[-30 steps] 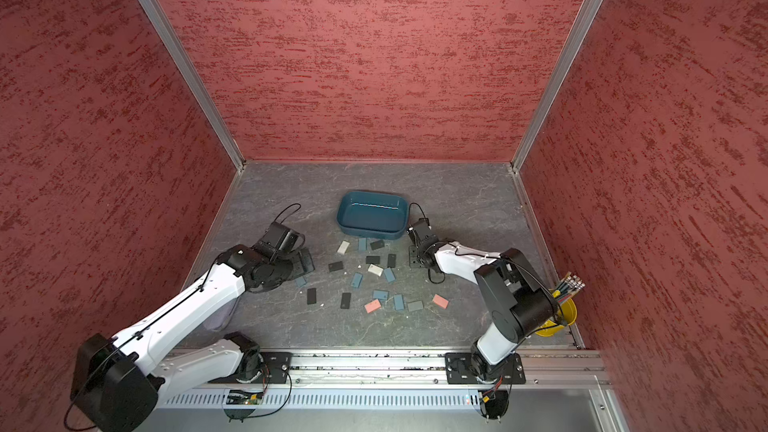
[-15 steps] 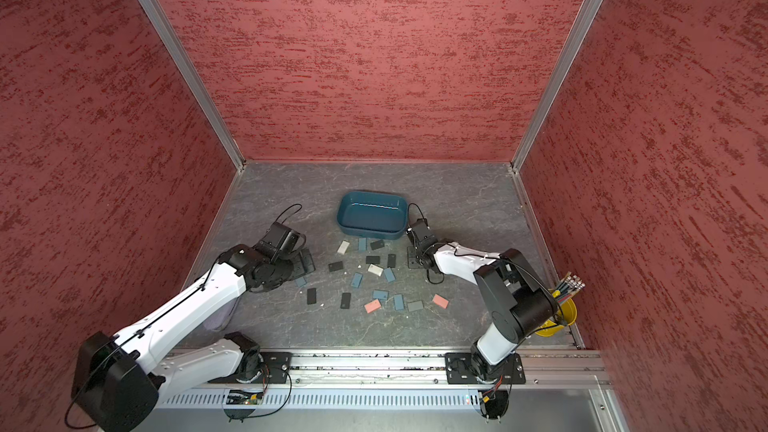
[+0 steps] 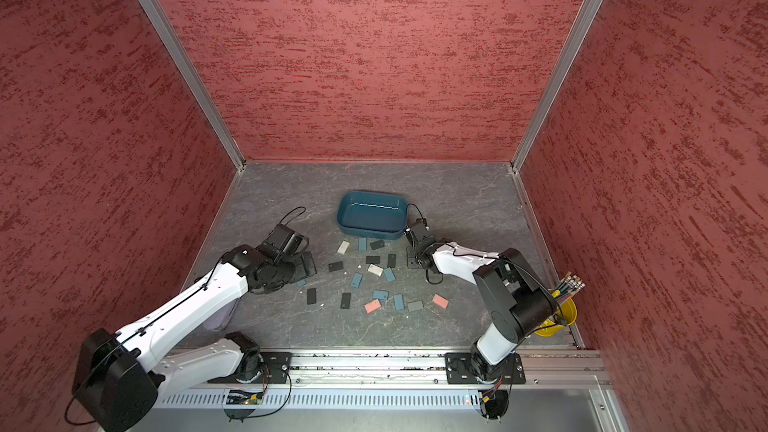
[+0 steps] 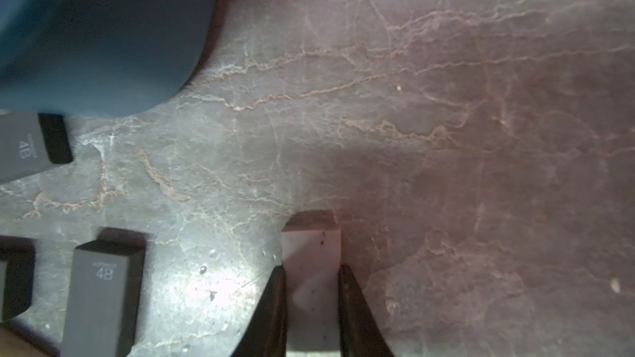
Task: Put the eraser in the storage box
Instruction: Pick up the eraser from the center of the board.
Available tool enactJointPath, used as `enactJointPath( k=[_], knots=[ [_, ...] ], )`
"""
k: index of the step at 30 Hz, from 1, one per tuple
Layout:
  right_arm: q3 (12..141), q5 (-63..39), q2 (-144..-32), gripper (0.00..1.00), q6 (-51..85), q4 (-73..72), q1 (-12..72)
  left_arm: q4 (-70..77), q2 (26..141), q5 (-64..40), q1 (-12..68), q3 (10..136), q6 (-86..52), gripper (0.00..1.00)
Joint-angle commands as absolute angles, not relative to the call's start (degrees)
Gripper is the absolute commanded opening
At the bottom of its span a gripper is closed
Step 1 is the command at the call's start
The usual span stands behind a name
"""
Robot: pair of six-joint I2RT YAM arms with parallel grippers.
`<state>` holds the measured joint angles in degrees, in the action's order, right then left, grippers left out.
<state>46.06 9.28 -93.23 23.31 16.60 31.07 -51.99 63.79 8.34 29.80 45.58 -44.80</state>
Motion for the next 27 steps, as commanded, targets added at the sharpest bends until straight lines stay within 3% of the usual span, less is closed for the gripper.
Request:
enactJointPath(
  k=[1,16,27],
  knots=[
    [46.4,8.9,-92.2,0.15,24.1,21.0,32.0,-53.0,63.7,10.3,30.5,44.5,-45.6,1.00],
    [49.9,9.4,-87.2,0.15,24.1,24.2,32.1,-53.7,63.4,11.9,31.7,43.4,-46.5,1.00],
    [63.2,6.8,-84.3,0.16,23.5,29.4,35.7,-54.2,62.5,12.3,32.0,41.5,-48.2,1.00]
  ],
)
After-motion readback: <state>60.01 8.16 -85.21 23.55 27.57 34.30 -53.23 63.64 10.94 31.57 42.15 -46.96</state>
